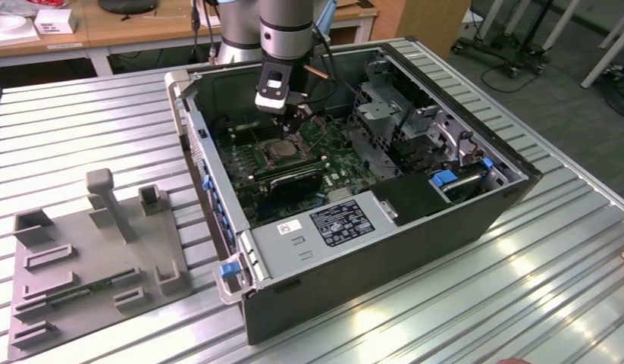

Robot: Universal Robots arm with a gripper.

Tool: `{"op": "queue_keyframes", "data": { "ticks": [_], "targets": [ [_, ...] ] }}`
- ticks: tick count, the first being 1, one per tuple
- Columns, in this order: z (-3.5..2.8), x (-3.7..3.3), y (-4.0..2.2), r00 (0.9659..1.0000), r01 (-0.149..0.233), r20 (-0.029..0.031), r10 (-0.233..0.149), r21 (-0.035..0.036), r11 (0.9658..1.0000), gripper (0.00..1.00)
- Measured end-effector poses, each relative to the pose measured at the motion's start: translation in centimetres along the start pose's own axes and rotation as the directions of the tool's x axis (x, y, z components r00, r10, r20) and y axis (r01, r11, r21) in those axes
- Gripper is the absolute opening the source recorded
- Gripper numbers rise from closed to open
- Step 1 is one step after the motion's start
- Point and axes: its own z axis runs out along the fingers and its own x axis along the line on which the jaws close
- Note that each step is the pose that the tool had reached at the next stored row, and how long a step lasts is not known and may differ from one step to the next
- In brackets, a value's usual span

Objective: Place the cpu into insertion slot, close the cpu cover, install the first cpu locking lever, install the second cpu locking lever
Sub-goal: 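Close the cpu cover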

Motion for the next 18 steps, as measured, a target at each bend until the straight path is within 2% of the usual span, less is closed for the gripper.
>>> {"op": "queue_keyframes", "data": {
  "ticks": [4, 10, 18],
  "targets": [
    [0.02, 0.00, 0.02, 0.9999, 0.010, -0.0005, -0.010, -0.0004, 0.9999, 0.10],
    [0.06, -0.02, 0.09, 0.9988, 0.049, -0.0022, -0.049, -0.0007, 0.9988, 0.10],
    [0.01, -0.02, 0.10, 0.9983, 0.057, -0.0029, -0.057, -0.0010, 0.9984, 0.10]
  ]
}}
